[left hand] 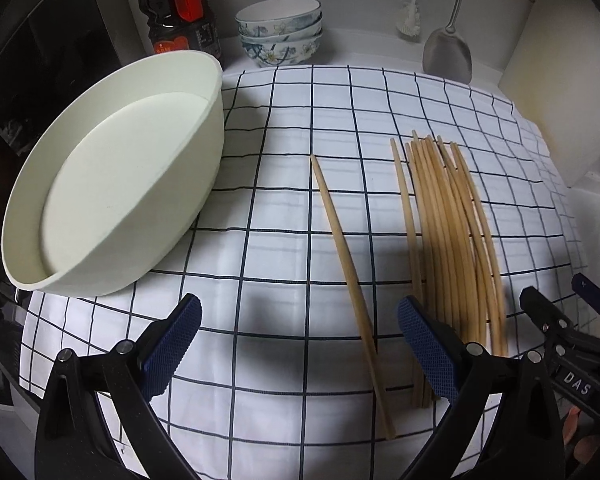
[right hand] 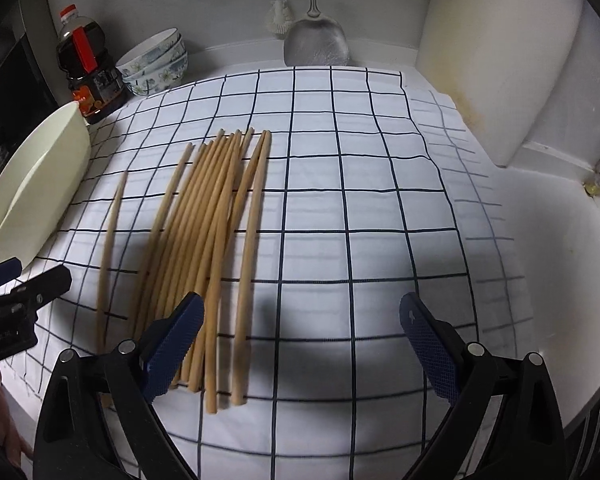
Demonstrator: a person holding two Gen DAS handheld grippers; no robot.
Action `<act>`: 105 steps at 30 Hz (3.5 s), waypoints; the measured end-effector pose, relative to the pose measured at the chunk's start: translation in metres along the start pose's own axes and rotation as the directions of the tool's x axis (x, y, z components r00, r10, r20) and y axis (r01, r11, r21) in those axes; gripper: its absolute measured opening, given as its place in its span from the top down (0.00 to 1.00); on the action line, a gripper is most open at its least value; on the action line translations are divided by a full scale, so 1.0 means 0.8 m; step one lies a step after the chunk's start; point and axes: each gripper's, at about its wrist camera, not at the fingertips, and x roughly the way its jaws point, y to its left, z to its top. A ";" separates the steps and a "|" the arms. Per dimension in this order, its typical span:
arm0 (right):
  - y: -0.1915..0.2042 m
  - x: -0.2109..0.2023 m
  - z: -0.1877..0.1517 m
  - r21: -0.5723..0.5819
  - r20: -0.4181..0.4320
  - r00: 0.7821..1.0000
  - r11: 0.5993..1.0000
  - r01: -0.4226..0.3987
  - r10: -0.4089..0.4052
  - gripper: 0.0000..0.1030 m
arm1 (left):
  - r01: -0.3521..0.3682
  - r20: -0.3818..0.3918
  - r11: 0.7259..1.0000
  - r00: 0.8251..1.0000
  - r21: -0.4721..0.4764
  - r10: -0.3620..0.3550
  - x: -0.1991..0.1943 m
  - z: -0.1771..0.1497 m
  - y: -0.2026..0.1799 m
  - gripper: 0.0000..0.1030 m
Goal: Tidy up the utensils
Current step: 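Close the right tool on one wooden chopstick while the left tool grasps another, then carry the held chopsticks in both tools over the white basin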
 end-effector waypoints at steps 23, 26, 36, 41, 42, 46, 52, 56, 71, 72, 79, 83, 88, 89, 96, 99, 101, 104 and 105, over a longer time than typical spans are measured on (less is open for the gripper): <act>0.005 0.051 0.014 -0.090 0.021 0.998 0.994 0.065 -0.064 0.09 | -0.043 -0.009 0.999 0.999 -0.024 0.042 0.058 0.000 -0.013 0.06; 0.006 0.053 0.012 -0.097 0.026 0.998 0.994 0.058 -0.055 0.09 | -0.041 -0.002 0.999 0.999 -0.029 0.041 0.060 0.000 -0.013 0.06; 0.012 0.051 0.012 -0.125 0.046 0.998 0.991 -0.037 0.043 0.42 | 0.007 0.019 0.999 1.000 -0.035 -0.006 0.051 0.002 -0.022 0.40; 0.021 0.047 0.011 -0.158 0.055 0.996 0.986 -0.061 0.070 0.76 | 0.026 0.025 1.000 0.999 0.002 -0.026 0.046 0.003 -0.036 0.71; 0.022 0.047 0.012 -0.162 0.055 0.996 0.985 -0.062 0.072 0.88 | 0.029 0.025 1.000 0.999 0.010 -0.029 0.045 0.003 -0.038 0.80; 0.021 0.048 0.013 -0.163 0.049 0.996 0.984 -0.066 0.075 0.94 | 0.035 0.023 0.999 0.999 0.024 -0.036 0.044 0.002 -0.039 0.92; 0.016 0.043 0.013 -0.123 0.041 0.994 0.988 -0.098 0.104 0.94 | 0.054 0.010 0.998 0.998 0.015 -0.054 0.042 0.004 -0.031 0.93; 0.014 0.028 0.017 -0.105 0.052 0.992 0.988 -0.113 0.119 0.94 | 0.080 0.025 0.997 0.996 0.023 -0.081 0.025 0.011 -0.029 0.93; 0.082 -0.067 0.069 -0.122 0.138 0.964 0.969 -0.213 0.229 0.94 | 0.122 0.145 0.992 0.983 -0.034 -0.116 -0.077 0.064 0.065 0.93; 0.095 -0.070 0.074 -0.129 0.139 0.959 0.964 -0.231 0.249 0.94 | 0.118 0.152 0.992 0.982 -0.040 -0.111 -0.082 0.067 0.074 0.93; 0.189 -0.075 0.105 -0.198 0.133 0.920 0.920 -0.339 0.367 0.94 | 0.060 0.191 0.992 0.981 -0.114 -0.037 -0.100 0.083 0.168 0.93; 0.245 -0.070 0.121 -0.234 0.121 0.899 0.892 -0.387 0.422 0.94 | 0.025 0.186 0.986 0.982 -0.164 0.006 -0.093 0.090 0.220 0.93; 0.309 -0.050 0.136 -0.273 0.079 0.885 0.864 -0.423 0.458 0.94 | 0.006 0.160 0.980 0.987 -0.200 0.027 -0.068 0.099 0.267 0.93; 0.322 -0.041 0.139 -0.280 0.066 0.885 0.860 -0.427 0.461 0.94 | 0.004 0.156 0.980 0.987 -0.201 0.028 -0.063 0.102 0.273 0.93; 0.375 0.002 0.153 -0.265 -0.022 0.891 0.857 -0.442 0.453 0.94 | 0.015 0.116 0.978 0.993 -0.210 0.010 -0.020 0.114 0.300 0.93; 0.387 0.021 0.155 -0.257 -0.052 0.901 0.866 -0.429 0.431 0.94 | 0.014 0.094 0.979 0.996 -0.201 0.005 -0.001 0.119 0.306 0.93; 0.391 0.033 0.158 -0.242 -0.073 0.905 0.873 -0.424 0.420 0.94 | 0.014 0.083 0.981 0.997 -0.193 0.002 0.010 0.123 0.308 0.93; 0.397 0.048 0.162 -0.227 -0.101 0.911 0.882 -0.413 0.401 0.94 | 0.014 0.065 0.983 0.998 -0.184 -0.002 0.024 0.126 0.311 0.93; 0.397 0.053 0.162 -0.222 -0.110 0.912 0.885 -0.410 0.395 0.94 | 0.015 0.060 0.983 0.998 -0.182 -0.004 0.028 0.126 0.311 0.93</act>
